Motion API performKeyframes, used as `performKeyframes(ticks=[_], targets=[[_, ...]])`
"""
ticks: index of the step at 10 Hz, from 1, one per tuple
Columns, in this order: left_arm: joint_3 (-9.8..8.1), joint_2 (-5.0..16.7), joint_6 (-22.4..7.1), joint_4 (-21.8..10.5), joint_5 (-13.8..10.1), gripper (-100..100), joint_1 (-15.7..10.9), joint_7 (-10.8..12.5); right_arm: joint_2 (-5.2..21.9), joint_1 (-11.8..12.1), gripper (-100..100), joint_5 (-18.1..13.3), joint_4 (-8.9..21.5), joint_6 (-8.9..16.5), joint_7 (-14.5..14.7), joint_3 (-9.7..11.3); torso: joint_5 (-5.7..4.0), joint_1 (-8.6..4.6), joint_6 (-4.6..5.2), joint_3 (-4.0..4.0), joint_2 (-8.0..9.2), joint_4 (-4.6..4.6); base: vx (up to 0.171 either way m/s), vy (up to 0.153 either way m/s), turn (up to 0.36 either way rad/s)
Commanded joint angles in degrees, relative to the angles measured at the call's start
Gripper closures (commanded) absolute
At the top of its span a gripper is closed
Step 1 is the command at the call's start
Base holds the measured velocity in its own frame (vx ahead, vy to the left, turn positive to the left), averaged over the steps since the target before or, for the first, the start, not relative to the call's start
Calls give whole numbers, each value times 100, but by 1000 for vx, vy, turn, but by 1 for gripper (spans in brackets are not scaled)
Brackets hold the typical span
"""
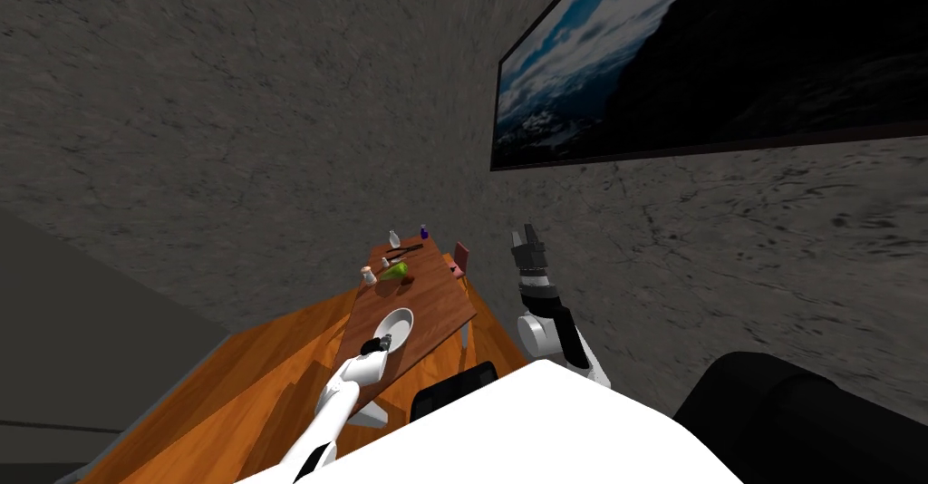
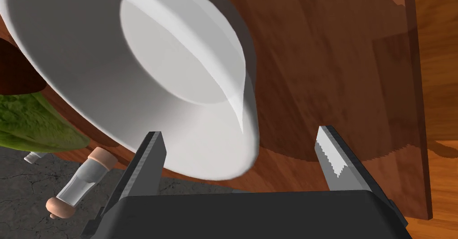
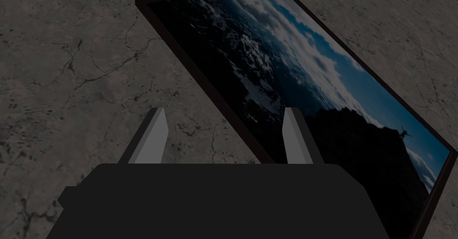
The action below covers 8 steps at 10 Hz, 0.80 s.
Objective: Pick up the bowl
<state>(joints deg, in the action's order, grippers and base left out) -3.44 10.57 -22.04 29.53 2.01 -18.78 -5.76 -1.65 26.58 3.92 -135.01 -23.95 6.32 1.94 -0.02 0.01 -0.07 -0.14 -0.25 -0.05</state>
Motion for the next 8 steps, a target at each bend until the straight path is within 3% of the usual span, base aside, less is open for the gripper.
performKeyframes(ticks=[1, 2, 3, 4, 8], targets=[[18, 3, 184, -87, 0, -100, 82, 16, 0, 0, 0, 0, 0, 0, 0, 0, 0, 0, 0, 0, 0, 0, 93, -5, -5], [33, -1, 356, -186, 19, -100, 155, 41, 0, 0, 0, 0, 0, 0, 0, 0, -1, -3, 0, -3, -4, -1, 98, -16, -11], [18, 0, 273, -195, 27, -100, 75, 44, 0, 0, 0, 0, 0, 0, 0, 0, -1, -6, 0, -4, -7, -2, 45, -8, 2], [20, -1, 299, -197, 29, 100, 84, 47, 0, 0, 0, 0, 0, 0, 0, 0, -1, -5, 1, 3, 7, 1, 8, -1, 0], [45, -10, 295, -200, 46, 100, 81, 9, 0, -1, 0, 0, 0, 0, 0, 0, -2, -2, -22, 20, 32, 12, 1, 0, -11]])
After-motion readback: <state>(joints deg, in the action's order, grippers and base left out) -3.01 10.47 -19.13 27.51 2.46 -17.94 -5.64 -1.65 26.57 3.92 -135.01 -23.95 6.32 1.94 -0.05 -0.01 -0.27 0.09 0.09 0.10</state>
